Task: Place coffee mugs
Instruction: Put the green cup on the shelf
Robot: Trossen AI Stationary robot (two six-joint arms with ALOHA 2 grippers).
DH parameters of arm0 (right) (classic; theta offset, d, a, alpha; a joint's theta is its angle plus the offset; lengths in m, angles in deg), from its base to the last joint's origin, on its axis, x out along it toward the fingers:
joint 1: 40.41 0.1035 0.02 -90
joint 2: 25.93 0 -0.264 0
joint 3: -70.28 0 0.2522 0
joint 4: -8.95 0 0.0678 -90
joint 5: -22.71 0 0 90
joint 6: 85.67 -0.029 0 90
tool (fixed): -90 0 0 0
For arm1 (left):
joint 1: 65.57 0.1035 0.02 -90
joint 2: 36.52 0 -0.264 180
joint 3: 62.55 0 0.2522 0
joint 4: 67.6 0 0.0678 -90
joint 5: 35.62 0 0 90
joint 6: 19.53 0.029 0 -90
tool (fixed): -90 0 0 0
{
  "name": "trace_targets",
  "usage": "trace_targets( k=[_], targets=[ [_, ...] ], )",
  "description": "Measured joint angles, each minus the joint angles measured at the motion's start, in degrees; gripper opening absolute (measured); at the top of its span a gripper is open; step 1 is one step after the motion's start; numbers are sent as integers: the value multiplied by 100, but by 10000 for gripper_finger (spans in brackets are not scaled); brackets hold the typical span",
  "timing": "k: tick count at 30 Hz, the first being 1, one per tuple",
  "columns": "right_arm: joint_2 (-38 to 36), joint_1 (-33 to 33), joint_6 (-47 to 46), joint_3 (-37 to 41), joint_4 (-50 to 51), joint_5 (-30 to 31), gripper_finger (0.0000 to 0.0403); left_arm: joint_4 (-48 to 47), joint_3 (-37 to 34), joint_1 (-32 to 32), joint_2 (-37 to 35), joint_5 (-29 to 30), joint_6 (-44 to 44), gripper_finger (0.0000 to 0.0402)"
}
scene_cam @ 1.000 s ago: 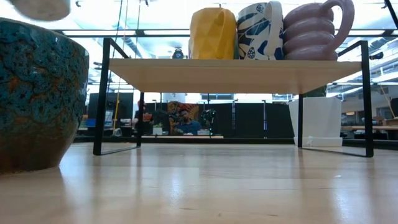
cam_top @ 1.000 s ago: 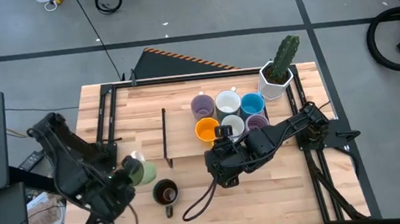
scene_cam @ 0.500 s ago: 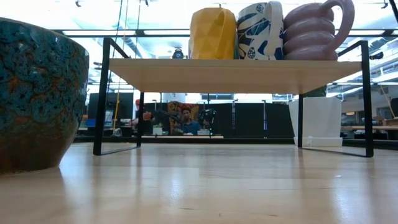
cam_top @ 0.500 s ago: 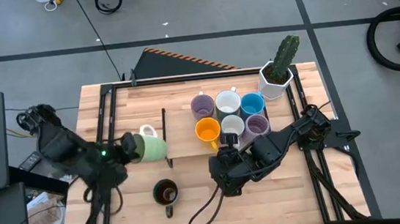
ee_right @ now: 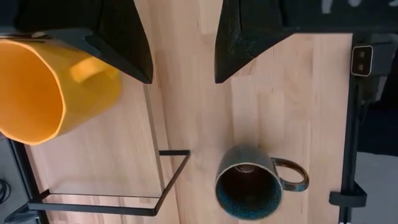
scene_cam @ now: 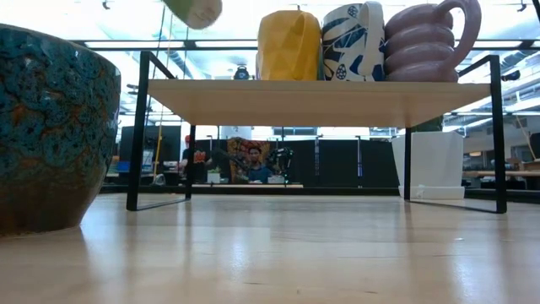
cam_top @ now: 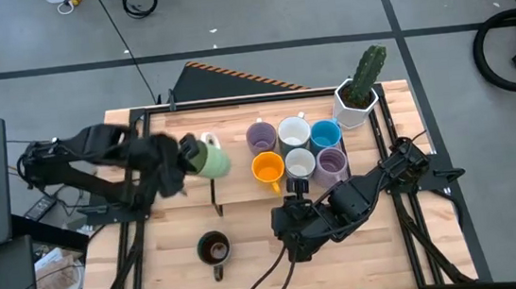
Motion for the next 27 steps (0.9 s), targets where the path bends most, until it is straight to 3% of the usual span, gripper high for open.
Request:
trace_targets(
  k=[5,10,16,27],
  targets=[
    [0,-4,-17,-4,7,2,178,103,0,1049,208,-668,597,23],
    [1,-4,-37,-4,5,3,178,109,-17,1595,582,-1029,940,23],
    [0,-2,-121,-4,44,4,178,233,-15,1904,998,-1325,1213,23],
    [1,0,-144,-4,71,-4,177,244,-15,2092,1465,-1295,1425,23]
  ],
)
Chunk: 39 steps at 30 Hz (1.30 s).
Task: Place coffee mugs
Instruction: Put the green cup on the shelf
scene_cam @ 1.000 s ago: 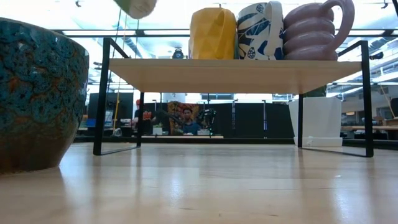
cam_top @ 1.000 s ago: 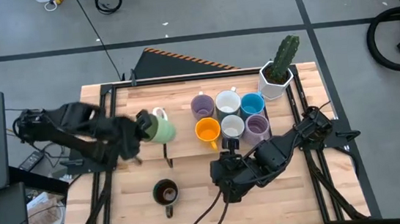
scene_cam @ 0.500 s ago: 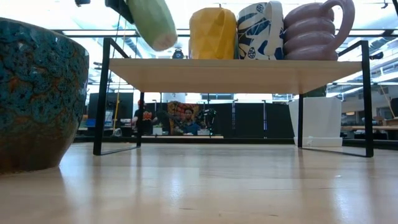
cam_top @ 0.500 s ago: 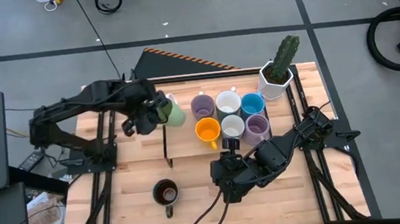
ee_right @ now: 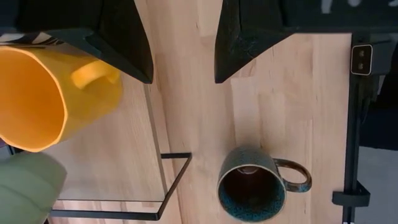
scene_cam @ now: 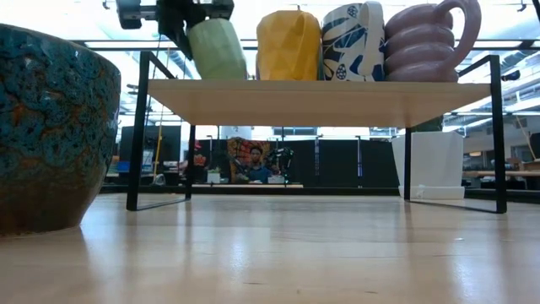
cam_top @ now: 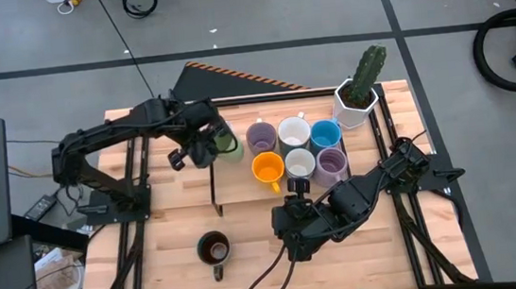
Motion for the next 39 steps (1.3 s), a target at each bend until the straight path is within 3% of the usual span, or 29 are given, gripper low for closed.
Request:
trace_targets(
  k=[19,39],
  targets=[
    [-1,0,2,0,-46,-13,175,-351,4,59,366,160,80,24],
    [-1,0,22,0,-59,-15,175,-25,2,57,379,170,-566,93]
  ],
)
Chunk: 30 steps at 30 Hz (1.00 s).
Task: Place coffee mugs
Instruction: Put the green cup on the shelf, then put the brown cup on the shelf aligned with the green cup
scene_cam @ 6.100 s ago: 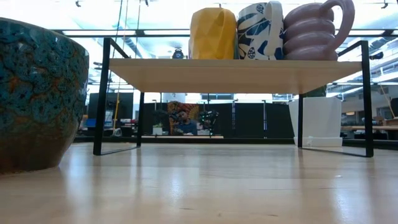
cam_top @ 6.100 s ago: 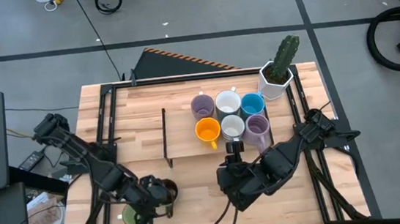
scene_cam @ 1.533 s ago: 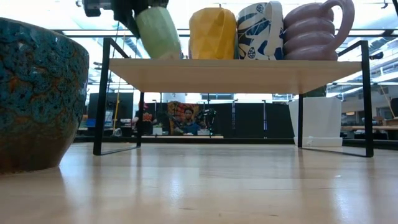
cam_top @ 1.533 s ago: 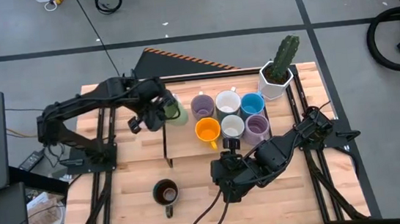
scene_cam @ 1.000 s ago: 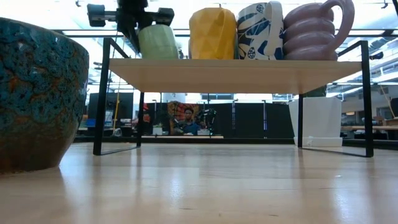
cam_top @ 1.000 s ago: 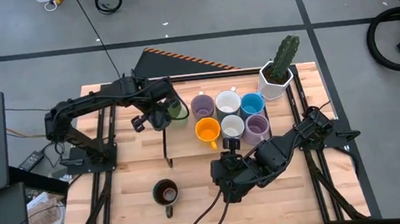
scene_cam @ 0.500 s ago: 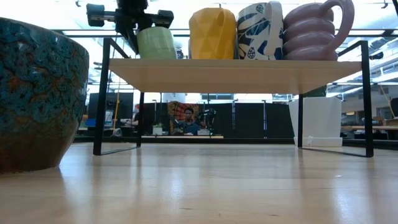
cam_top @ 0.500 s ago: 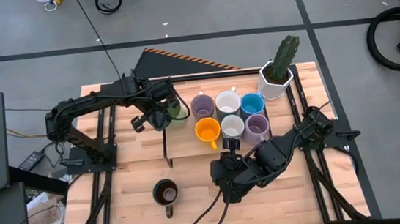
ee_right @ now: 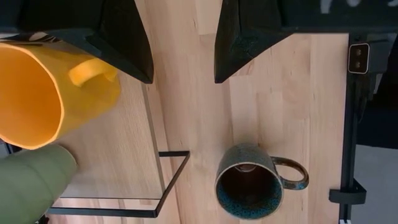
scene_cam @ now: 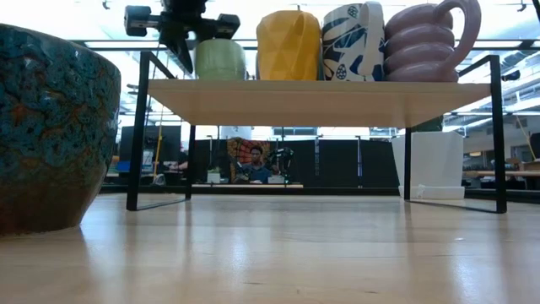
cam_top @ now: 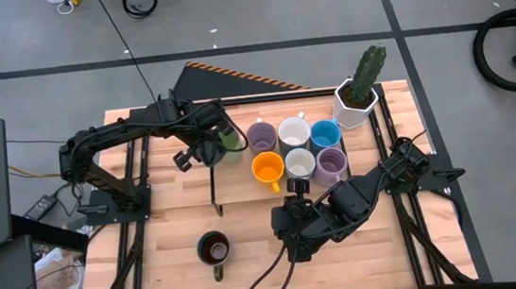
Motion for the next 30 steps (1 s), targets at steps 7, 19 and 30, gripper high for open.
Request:
trace_targets(
  k=[7,19,30],
  targets=[
    [0,0,0,0,0,0,175,92,-2,-55,0,-4,-7,128],
    [1,0,0,0,13,-2,175,67,50,-122,-69,-5,-234,153],
    [0,0,2,0,59,-4,175,66,366,-315,-601,-35,-440,154]
  ],
)
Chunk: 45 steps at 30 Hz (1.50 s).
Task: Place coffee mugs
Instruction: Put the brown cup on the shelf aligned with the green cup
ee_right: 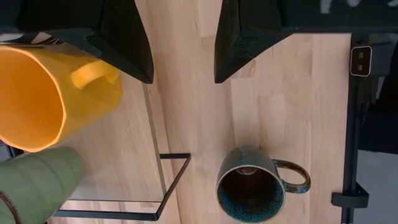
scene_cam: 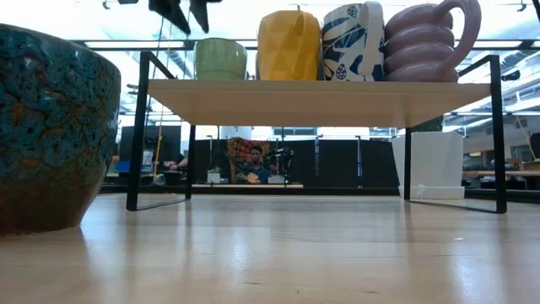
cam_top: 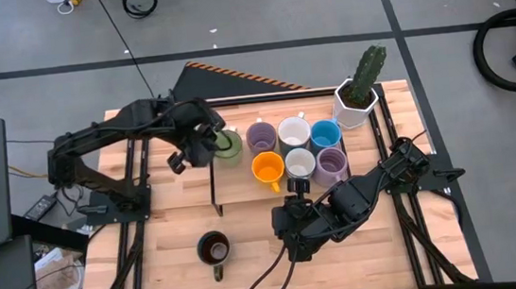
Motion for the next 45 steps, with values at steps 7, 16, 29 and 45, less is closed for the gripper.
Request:
trace_targets(
  k=[7,16,29,45],
  targets=[
    [0,0,137,0,7,0,175,133,211,-408,-346,-121,-551,154],
    [0,0,617,0,3,28,175,-26,203,-1639,-434,-1361,-5002,153],
    [1,11,1007,0,125,41,175,-112,198,-4318,330,-61,-7630,153],
    [0,-47,1348,2,118,50,175,-191,198,-5669,1818,1491,-9636,153]
  ],
)
